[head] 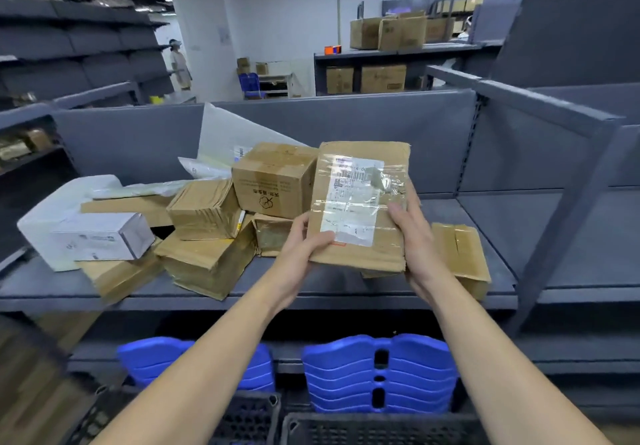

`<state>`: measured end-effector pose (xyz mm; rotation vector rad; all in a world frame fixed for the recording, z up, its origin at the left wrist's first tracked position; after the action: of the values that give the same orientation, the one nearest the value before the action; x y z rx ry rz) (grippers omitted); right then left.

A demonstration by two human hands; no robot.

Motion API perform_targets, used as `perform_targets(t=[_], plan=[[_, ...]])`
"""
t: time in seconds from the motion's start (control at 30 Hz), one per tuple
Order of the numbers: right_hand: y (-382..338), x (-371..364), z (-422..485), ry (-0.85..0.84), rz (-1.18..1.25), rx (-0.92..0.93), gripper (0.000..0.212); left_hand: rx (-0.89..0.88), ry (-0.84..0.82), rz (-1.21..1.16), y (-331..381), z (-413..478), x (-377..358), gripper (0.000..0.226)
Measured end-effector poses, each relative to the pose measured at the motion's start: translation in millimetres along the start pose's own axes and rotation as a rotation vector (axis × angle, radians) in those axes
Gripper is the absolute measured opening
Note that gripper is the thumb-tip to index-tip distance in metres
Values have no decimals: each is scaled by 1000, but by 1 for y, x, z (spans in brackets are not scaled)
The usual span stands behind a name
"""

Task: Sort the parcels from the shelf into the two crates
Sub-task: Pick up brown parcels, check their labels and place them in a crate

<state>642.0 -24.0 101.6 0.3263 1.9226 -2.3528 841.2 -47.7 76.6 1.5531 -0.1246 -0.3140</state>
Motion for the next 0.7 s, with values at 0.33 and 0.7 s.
perform_targets(t=[0.33,0.7], plan=[[8,-23,-56,-123,-86,-2,92,-132,18,12,-3,-35,29,90],[9,-3,-64,114,76,29,36,-139,185,-28,6,-64,0,69]])
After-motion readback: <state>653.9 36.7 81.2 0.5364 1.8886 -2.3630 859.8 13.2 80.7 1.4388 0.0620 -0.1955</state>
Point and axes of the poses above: each hand's wrist, its own z-axis towards the middle knuckle, its own x-axis out of the back of the hand, y = z × x, the point moved 5 cm from there along z, towards the middle knuckle, and after that the axes turned 2 degrees about z, right-handed, at the moved point
